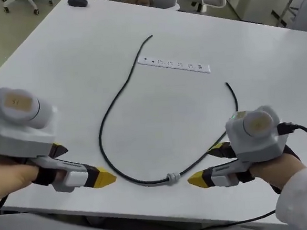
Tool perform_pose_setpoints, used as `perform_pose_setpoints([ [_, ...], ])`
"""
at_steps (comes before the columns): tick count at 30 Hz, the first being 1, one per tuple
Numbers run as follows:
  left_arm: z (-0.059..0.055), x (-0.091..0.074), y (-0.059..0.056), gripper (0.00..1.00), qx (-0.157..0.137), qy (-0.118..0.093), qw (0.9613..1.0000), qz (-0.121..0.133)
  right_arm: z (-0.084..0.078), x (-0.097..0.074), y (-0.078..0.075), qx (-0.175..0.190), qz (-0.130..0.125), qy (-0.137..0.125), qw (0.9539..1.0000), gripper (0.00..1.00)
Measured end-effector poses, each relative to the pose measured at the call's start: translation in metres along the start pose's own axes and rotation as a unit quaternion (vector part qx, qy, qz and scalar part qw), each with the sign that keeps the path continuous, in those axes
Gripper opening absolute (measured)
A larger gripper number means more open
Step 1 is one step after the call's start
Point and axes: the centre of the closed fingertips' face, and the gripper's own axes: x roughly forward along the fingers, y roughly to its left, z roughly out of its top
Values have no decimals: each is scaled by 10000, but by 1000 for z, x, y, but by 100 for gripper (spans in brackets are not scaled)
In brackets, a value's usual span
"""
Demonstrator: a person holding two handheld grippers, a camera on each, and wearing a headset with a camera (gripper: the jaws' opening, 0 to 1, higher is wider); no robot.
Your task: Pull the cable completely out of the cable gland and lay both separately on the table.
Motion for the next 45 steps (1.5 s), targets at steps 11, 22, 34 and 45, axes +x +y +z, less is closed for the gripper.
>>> perform_pose_setpoints([
  [11, -3, 2, -1, 83, 11, 83, 10000, -36, -2, 32, 3, -1632, 515, 127, 9852, 48],
  [22, -2, 3, -2, 81, 56, 83, 9999, -45, -9, 59, 3, -2135, 816, 155, 9734, 38],
  [34, 1, 3, 2, 79, -16, 21, 10000, 22, -9, 78, 14, -2488, 1036, -45, 9630, 32],
  [45, 3, 2, 4, 77, -85, -62, 9999, 62, -9, 80, 21, -2581, 1254, -324, 9574, 14],
])
